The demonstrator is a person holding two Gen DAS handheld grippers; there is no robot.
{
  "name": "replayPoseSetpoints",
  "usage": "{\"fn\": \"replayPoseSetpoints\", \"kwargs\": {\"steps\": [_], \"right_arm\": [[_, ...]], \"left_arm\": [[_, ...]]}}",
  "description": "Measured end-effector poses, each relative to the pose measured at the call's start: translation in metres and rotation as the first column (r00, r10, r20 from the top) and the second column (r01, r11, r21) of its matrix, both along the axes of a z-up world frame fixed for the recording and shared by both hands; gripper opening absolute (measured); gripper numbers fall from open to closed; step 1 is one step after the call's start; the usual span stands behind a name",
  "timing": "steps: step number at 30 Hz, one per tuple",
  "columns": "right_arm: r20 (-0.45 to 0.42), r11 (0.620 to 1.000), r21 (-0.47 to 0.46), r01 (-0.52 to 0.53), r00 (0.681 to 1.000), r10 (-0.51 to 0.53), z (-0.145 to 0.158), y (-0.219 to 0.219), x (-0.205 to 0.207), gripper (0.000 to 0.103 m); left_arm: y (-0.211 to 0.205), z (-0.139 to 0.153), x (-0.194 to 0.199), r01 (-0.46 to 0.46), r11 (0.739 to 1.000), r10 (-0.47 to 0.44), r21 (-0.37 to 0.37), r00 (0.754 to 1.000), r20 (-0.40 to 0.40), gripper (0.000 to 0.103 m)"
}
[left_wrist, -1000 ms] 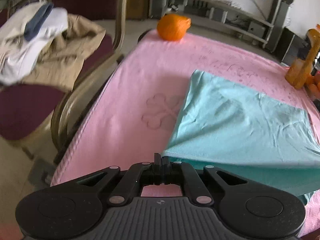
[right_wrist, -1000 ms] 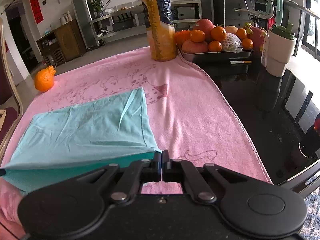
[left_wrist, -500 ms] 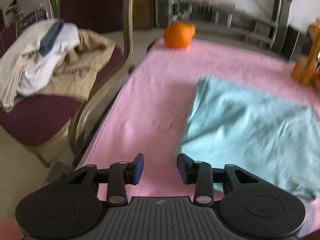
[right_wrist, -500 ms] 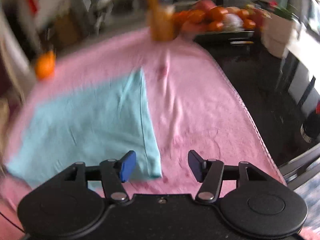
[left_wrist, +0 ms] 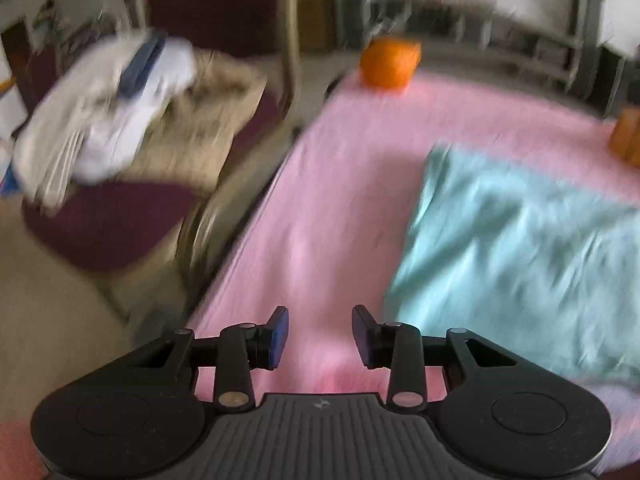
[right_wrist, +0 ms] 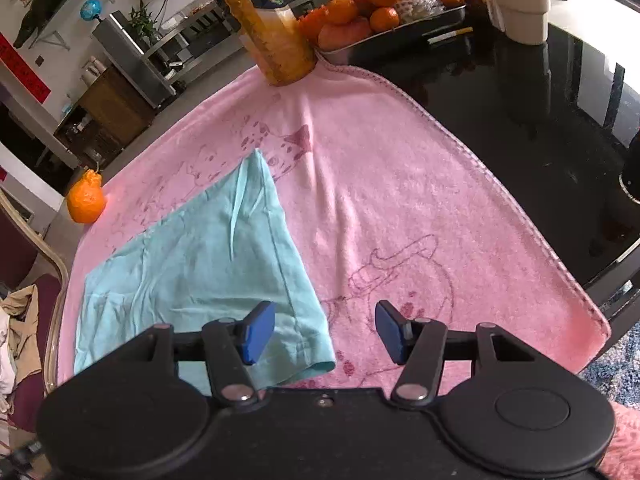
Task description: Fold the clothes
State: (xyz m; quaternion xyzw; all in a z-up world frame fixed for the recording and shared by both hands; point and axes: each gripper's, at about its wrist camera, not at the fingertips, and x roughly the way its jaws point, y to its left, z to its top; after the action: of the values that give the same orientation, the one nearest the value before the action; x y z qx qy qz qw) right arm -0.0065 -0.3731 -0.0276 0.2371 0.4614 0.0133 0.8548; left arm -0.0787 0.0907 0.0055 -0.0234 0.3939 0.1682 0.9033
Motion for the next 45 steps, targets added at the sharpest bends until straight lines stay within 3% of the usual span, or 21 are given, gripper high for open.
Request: {"fn": "replayPoseSetpoints", "kwargs": {"steps": [1,3,4,6,11,13,15,17,19,22,25,29,35,38,39,40,45], "right_arm": [[-0.005,1.0,0.002,0.0,1.0,0.0,-0.001,0.0,0.001,0.054],[-0.019,1.0,0.007,0.006,1.0,-0.006,-0.006,0.001,0.003,0.037],[-0.031,1.0,0.014,0.012,0.999,-0.012,-0.008,0.0,0.005,0.033],[-0.054,0.999,0.032,0.029,0.998,-0.028,-0.014,-0.002,0.007,0.032],[-0.112,0.994,0.09,0.065,0.992,-0.055,-0.027,-0.005,0.012,0.032],[-0.113,0.993,0.108,0.049,0.993,-0.037,-0.029,-0.002,0.012,0.032],[-0.072,0.999,0.048,-0.013,0.997,0.017,-0.022,0.011,0.011,0.032],[-0.035,0.992,-0.094,-0.085,0.996,0.082,-0.014,0.032,0.008,0.03],[-0.034,0.969,-0.201,-0.14,0.99,0.136,-0.014,0.048,0.007,0.019],[-0.034,0.973,-0.188,-0.134,0.991,0.13,-0.015,0.047,0.006,0.017],[0.035,0.994,-0.093,-0.051,0.998,0.054,-0.006,0.027,0.002,0.018],[0.018,0.997,-0.033,-0.066,0.998,0.066,-0.01,0.024,0.004,0.018],[-0.055,0.981,-0.141,-0.133,0.991,0.126,-0.02,0.043,0.014,0.019],[-0.077,0.968,-0.203,-0.151,0.987,0.138,-0.023,0.05,0.014,0.015],[-0.076,0.964,-0.22,-0.152,0.987,0.138,-0.023,0.051,0.013,0.002],[-0.072,0.96,-0.234,-0.151,0.988,0.138,-0.023,0.05,0.011,0.0],[0.012,0.97,-0.222,-0.1,0.994,0.105,-0.008,0.037,0.004,0.0]], "left_arm": [[0.0,0.004,0.006,0.02,1.0,-0.02,0.001,1.0,0.015,0.035],[-0.003,0.008,0.023,0.061,0.998,-0.061,-0.003,0.998,0.022,0.034],[-0.004,0.008,0.031,0.078,0.997,-0.078,-0.006,0.997,0.023,0.033],[-0.005,0.002,0.033,0.083,0.996,-0.083,-0.023,0.996,0.012,0.022],[-0.007,-0.013,0.039,0.092,0.994,-0.093,-0.06,0.996,-0.014,0.022],[-0.007,-0.013,0.036,0.076,0.997,-0.077,-0.026,0.997,-0.013,0.022],[-0.004,-0.013,0.033,0.063,0.998,-0.063,-0.017,0.998,-0.011,0.022],[-0.003,-0.013,0.03,0.054,0.998,-0.055,-0.022,0.998,-0.017,0.022],[-0.003,-0.015,0.03,0.056,0.998,-0.056,-0.031,0.998,-0.026,0.022],[-0.004,-0.015,0.029,0.061,0.997,-0.062,-0.037,0.998,-0.026,0.022],[-0.006,-0.017,0.03,0.077,0.996,-0.078,-0.045,0.996,-0.032,0.022],[-0.021,-0.021,0.031,0.18,0.981,-0.184,-0.068,0.981,-0.056,0.023],[-0.039,-0.026,0.029,0.274,0.961,-0.275,-0.018,0.959,-0.074,0.028],[-0.035,-0.027,0.029,0.255,0.967,-0.256,-0.018,0.964,-0.073,0.028],[-0.033,-0.027,0.029,0.245,0.969,-0.245,-0.021,0.967,-0.073,0.028],[-0.031,-0.027,0.029,0.233,0.972,-0.234,-0.025,0.97,-0.072,0.028],[-0.014,-0.024,0.032,0.147,0.987,-0.152,-0.069,0.987,-0.062,0.029]]}}
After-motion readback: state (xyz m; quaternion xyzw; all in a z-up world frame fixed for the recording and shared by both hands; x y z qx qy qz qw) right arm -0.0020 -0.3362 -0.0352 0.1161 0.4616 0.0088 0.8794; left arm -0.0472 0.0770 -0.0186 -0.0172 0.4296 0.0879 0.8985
